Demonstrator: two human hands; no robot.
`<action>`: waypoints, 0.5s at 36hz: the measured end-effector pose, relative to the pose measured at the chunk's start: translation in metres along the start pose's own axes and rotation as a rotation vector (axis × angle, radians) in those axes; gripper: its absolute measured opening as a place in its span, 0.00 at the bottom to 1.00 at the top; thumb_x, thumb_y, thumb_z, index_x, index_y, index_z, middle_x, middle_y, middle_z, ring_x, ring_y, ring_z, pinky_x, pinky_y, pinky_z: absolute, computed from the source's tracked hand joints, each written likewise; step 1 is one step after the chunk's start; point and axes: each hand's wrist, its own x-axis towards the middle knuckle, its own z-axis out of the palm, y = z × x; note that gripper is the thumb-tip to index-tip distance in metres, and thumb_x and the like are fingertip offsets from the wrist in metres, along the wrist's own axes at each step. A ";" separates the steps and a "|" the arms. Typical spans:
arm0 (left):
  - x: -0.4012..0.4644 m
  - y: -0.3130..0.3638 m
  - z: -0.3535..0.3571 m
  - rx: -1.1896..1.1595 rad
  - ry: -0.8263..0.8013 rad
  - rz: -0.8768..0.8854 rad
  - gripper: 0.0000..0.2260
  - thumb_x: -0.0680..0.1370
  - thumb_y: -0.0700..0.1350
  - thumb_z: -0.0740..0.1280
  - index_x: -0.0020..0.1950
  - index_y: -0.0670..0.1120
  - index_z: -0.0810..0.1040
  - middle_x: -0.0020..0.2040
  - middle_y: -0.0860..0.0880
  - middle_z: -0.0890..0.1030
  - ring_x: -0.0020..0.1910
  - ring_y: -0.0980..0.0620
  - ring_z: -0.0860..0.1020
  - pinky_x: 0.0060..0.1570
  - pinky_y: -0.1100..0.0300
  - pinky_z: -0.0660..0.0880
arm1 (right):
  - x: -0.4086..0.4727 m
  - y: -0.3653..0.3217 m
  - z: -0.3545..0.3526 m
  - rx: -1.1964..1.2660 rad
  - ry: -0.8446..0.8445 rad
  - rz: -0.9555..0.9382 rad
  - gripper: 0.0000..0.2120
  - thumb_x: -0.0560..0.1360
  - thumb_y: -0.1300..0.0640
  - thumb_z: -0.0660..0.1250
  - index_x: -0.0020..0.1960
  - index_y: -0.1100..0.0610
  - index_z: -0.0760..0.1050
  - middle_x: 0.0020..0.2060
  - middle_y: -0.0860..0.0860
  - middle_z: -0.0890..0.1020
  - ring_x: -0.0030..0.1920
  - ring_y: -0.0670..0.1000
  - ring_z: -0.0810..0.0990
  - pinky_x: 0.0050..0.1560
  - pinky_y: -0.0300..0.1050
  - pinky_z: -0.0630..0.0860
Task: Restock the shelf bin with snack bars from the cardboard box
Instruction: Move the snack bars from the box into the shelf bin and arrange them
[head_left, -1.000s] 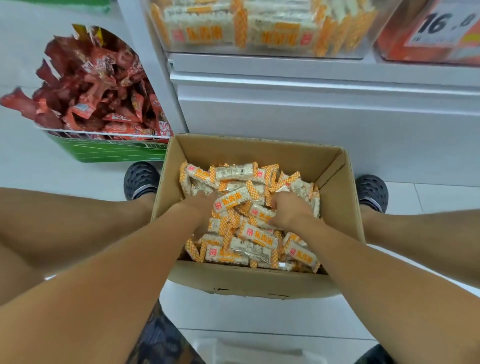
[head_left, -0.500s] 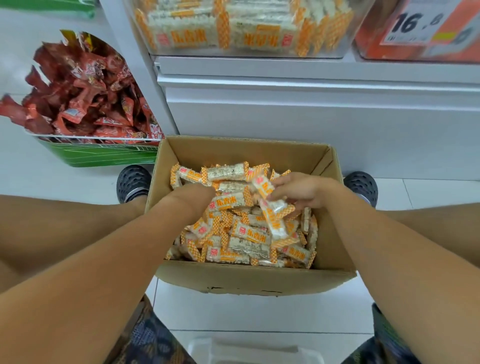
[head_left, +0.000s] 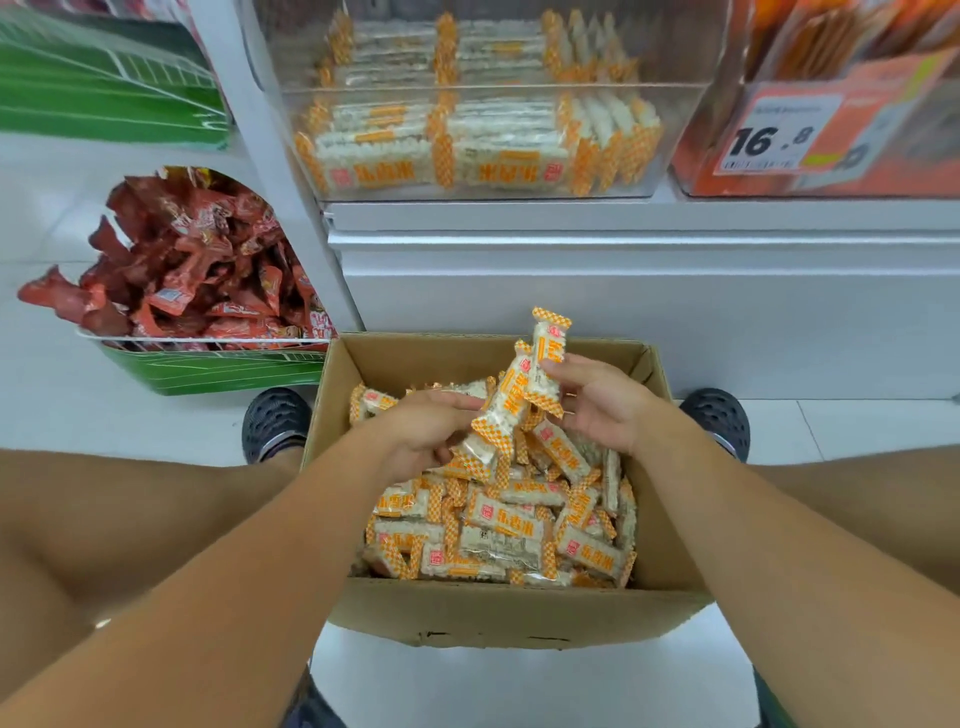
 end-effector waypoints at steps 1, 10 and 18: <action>0.000 -0.001 0.003 -0.058 -0.022 -0.021 0.09 0.81 0.39 0.66 0.60 0.47 0.80 0.43 0.47 0.75 0.30 0.56 0.67 0.25 0.64 0.62 | -0.001 -0.001 0.001 -0.058 0.031 -0.005 0.10 0.79 0.59 0.67 0.60 0.57 0.80 0.47 0.53 0.84 0.42 0.50 0.81 0.44 0.45 0.79; -0.010 -0.001 0.004 -0.212 -0.294 -0.171 0.23 0.79 0.62 0.63 0.63 0.46 0.79 0.59 0.47 0.79 0.57 0.47 0.75 0.65 0.45 0.68 | -0.006 0.007 0.009 -0.047 0.018 0.033 0.16 0.79 0.60 0.68 0.66 0.59 0.77 0.56 0.58 0.83 0.53 0.54 0.80 0.58 0.53 0.78; -0.001 -0.008 0.011 -0.211 -0.118 -0.112 0.17 0.77 0.47 0.71 0.65 0.46 0.77 0.46 0.48 0.78 0.38 0.50 0.73 0.36 0.55 0.75 | -0.005 0.010 0.015 -0.020 -0.044 0.017 0.18 0.78 0.62 0.68 0.68 0.58 0.75 0.60 0.59 0.83 0.53 0.55 0.83 0.49 0.50 0.82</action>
